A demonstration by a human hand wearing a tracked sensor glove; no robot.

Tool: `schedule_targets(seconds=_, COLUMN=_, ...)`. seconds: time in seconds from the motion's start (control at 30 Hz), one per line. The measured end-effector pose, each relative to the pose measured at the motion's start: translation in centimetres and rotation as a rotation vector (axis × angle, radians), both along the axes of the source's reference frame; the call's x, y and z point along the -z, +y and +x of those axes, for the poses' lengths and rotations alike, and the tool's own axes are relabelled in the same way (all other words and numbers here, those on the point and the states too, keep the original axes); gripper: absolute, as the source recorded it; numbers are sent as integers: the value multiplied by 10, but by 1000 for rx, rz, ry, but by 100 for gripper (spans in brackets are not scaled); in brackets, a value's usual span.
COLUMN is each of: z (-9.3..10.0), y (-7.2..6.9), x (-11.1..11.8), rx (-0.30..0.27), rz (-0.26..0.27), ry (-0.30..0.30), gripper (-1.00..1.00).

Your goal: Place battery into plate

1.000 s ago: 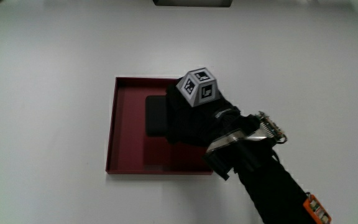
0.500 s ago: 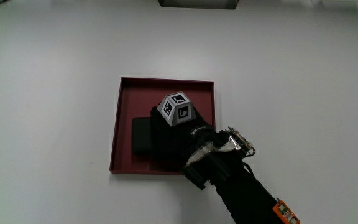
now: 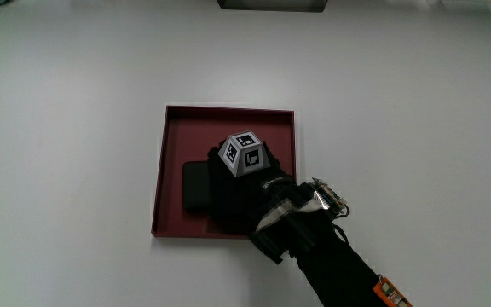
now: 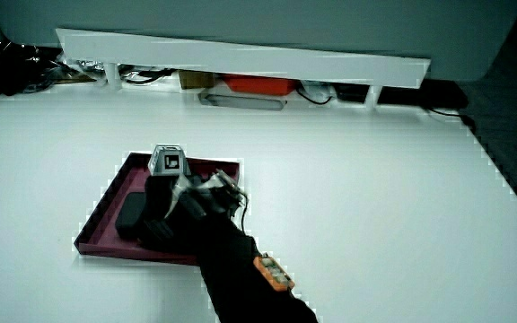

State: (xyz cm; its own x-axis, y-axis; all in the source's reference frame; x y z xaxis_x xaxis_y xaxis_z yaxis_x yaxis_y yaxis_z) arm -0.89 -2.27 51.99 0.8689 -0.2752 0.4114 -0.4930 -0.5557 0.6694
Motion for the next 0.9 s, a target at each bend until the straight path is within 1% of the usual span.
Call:
schedule_targets(seconds=0.03, z=1, y=0, x=-2, rx=-3, rz=-12, ry=-4, gripper=-43)
schedule_targets(seconds=0.07, z=2, y=1, x=-1, rx=-10, rz=5, ry=0, gripper=-48)
schedule_targets(seconds=0.1, z=3, y=1, x=0, rx=-10, rz=-10, ry=-12, gripper=-52)
schedule_targets(seconds=0.13, z=4, y=1, x=0, rx=-11, rz=-3, ry=-5, gripper=-57)
schedule_targets(seconds=0.17, z=5, y=1, x=1, rx=-5, rz=-20, ry=-2, gripper=-62)
schedule_targets(seconds=0.2, z=8, y=1, x=-2, rx=-9, rz=-38, ry=-10, gripper=-67)
schedule_targets(seconds=0.23, z=11, y=0, x=6, rx=-18, rz=-31, ry=-48, gripper=-71)
schedule_targets(seconds=0.27, z=13, y=-2, x=16, rx=-20, rz=0, ry=-51, gripper=-76)
schedule_targets(seconds=0.3, z=17, y=-3, x=25, rx=-16, rz=-6, ry=-73, gripper=-81)
schedule_targets(seconds=0.33, z=22, y=-5, x=33, rx=-12, rz=-23, ry=-107, gripper=-86)
schedule_targets(seconds=0.37, z=26, y=-5, x=33, rx=20, rz=-59, ry=-124, gripper=-90)
schedule_targets(seconds=0.4, z=32, y=-9, x=18, rx=35, rz=-42, ry=-219, gripper=-95)
schedule_targets(seconds=0.43, z=39, y=-10, x=26, rx=32, rz=-55, ry=-243, gripper=-100)
schedule_targets(seconds=0.53, z=59, y=-8, x=59, rx=6, rz=-59, ry=-228, gripper=-100)
schedule_targets(seconds=0.6, z=71, y=-8, x=70, rx=20, rz=-20, ry=-237, gripper=-100)
schedule_targets(seconds=0.63, z=78, y=-9, x=71, rx=18, rz=-27, ry=-231, gripper=-100)
schedule_targets(seconds=0.77, z=105, y=-8, x=87, rx=15, rz=11, ry=-269, gripper=-100)
schedule_targets(seconds=0.83, z=117, y=-11, x=91, rx=46, rz=84, ry=-253, gripper=-100)
schedule_targets(seconds=0.87, z=122, y=-12, x=97, rx=22, rz=69, ry=-242, gripper=-100)
schedule_targets(seconds=0.9, z=129, y=-13, x=94, rx=-6, rz=40, ry=-286, gripper=-100)
